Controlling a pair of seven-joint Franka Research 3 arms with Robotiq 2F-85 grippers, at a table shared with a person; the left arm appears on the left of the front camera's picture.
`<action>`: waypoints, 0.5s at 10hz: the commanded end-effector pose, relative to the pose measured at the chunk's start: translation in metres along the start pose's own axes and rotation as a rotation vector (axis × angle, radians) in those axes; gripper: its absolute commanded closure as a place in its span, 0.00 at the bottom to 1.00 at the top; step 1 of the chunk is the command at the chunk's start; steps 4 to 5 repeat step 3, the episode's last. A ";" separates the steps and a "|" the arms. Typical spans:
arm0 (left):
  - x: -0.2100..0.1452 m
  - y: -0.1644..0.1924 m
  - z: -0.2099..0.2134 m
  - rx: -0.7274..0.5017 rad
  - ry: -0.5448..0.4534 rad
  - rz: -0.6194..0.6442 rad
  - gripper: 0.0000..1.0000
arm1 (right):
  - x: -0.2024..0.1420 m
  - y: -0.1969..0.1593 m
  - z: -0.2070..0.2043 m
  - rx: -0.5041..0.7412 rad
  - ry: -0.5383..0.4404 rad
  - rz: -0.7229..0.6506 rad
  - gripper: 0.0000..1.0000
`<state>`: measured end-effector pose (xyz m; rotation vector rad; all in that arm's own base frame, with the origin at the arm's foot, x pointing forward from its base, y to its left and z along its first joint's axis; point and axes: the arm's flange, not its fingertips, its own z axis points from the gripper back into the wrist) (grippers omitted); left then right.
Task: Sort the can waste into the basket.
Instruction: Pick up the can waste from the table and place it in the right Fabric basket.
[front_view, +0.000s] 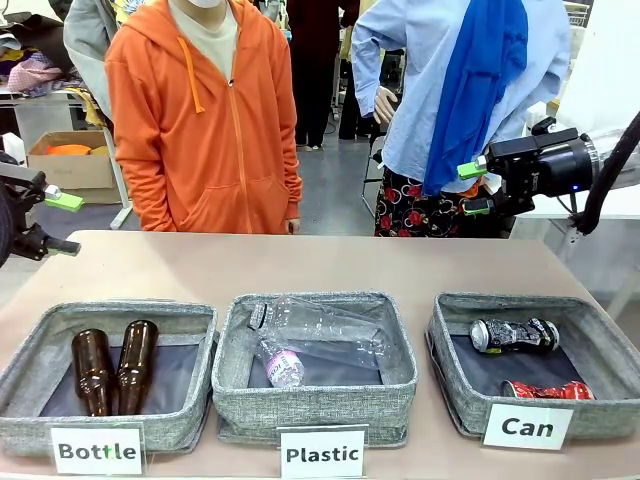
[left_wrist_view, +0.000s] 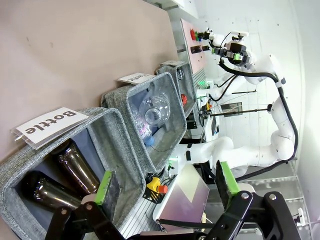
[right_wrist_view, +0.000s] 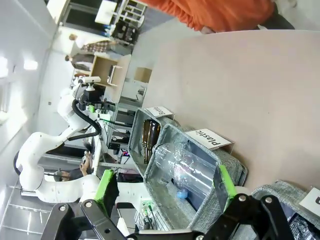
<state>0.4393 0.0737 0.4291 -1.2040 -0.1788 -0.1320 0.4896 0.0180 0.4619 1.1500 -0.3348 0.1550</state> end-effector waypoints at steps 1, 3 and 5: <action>-0.002 -0.002 0.001 0.010 0.005 -0.001 0.00 | 0.001 0.001 0.002 -0.008 0.007 0.006 0.00; -0.002 -0.002 0.001 0.010 0.005 -0.001 0.00 | 0.001 0.001 0.002 -0.008 0.007 0.006 0.00; -0.002 -0.002 0.001 0.010 0.005 -0.001 0.00 | 0.001 0.001 0.002 -0.008 0.007 0.006 0.00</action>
